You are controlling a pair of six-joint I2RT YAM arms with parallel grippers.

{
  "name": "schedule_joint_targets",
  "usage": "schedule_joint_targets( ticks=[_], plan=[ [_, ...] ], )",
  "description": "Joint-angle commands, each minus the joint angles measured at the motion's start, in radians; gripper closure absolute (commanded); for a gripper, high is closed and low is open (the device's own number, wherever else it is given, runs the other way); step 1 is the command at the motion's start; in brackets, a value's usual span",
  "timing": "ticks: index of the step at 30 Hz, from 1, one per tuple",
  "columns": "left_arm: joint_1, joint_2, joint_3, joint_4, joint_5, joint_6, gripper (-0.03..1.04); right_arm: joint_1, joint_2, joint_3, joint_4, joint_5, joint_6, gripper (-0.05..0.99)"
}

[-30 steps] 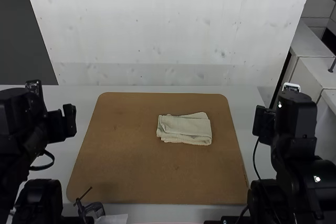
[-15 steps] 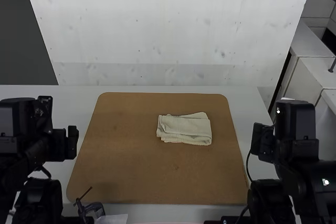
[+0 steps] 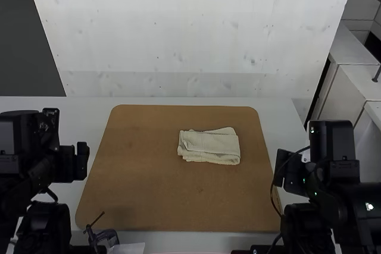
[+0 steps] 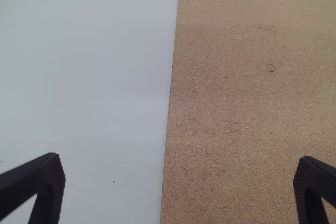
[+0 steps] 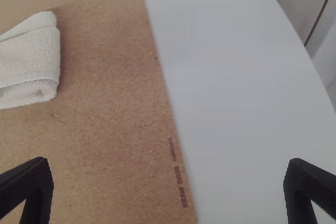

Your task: Fold the towel.

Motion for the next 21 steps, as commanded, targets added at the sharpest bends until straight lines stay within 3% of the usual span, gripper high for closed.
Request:
schedule_joint_targets(
  ticks=[1,6,21],
  plan=[
    [0.008,-0.010,0.046,0.005,0.008,0.011,0.03,-0.003,-0.011,0.008,0.015,-0.074,-0.002,-0.02],
    [0.008,-0.010,0.046,0.005,0.009,0.011,0.03,-0.006,-0.006,-0.013,0.116,-0.073,-0.001,-0.02],
    [0.008,-0.008,0.046,0.005,0.009,0.011,0.03,-0.006,-0.006,-0.015,0.118,-0.073,-0.001,-0.03]
  ],
)
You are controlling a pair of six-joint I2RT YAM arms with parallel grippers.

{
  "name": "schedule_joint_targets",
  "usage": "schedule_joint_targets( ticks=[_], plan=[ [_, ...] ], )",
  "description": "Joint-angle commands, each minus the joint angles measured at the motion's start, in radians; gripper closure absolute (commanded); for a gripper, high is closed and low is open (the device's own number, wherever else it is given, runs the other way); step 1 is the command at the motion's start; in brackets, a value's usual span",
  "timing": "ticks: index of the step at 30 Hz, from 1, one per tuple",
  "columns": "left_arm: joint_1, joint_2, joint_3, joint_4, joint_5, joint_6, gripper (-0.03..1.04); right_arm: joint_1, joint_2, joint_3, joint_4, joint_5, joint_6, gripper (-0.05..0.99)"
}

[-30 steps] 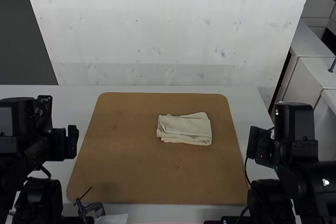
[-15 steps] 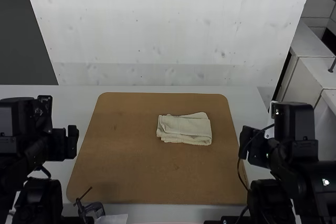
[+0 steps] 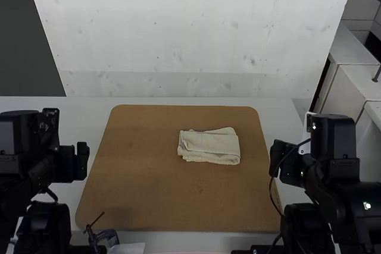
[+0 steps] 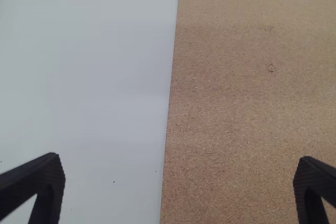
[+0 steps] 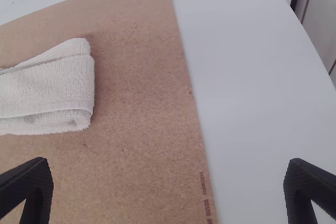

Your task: Fold the towel.

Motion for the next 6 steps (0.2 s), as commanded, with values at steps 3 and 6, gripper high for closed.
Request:
schedule_joint_targets(
  ticks=[3,6],
  plan=[
    [0.008,-0.008,0.045,0.005,0.009,0.011,0.03,-0.006,-0.006,-0.002,0.007,-0.007,0.000,-0.03],
    [0.008,-0.008,0.045,0.005,0.009,0.011,0.03,-0.006,-0.006,-0.002,0.005,-0.007,0.000,-0.03]
  ],
)
